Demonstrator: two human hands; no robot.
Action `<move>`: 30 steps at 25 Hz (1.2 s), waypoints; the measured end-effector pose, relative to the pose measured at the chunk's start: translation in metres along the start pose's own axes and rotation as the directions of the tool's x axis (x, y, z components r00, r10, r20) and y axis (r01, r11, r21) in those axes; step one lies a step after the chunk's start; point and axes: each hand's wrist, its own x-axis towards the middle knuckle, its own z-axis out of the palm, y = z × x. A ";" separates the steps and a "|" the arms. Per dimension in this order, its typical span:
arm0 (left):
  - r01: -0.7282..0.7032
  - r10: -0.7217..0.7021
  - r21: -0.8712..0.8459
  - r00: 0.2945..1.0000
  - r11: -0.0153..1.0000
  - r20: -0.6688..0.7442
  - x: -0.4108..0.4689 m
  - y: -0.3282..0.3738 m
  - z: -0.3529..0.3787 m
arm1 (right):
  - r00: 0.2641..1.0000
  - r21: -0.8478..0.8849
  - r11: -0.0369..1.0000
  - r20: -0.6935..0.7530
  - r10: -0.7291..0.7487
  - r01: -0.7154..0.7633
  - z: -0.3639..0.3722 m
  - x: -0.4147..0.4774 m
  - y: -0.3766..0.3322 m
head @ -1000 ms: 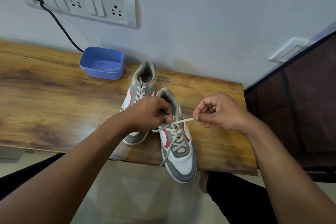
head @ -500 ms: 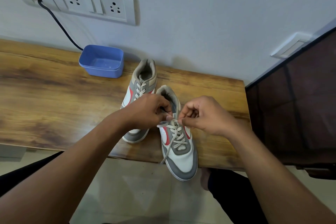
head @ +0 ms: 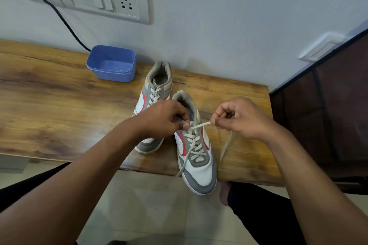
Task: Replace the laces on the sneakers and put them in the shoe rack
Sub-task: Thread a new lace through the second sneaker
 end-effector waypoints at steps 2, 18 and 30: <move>0.003 -0.003 0.001 1.000 1.000 0.006 0.000 0.000 0.000 | 0.998 -0.026 1.000 0.067 0.001 0.001 0.009 -0.003 -0.004; 0.316 -0.362 -0.183 0.868 0.931 -0.340 -0.033 0.033 0.028 | 0.988 -0.115 0.982 0.048 -0.145 0.150 0.023 0.002 -0.013; 0.293 -0.726 -0.919 0.688 0.262 0.012 -0.041 0.051 0.065 | 0.964 -0.478 0.837 0.127 -0.232 0.264 0.043 0.005 -0.022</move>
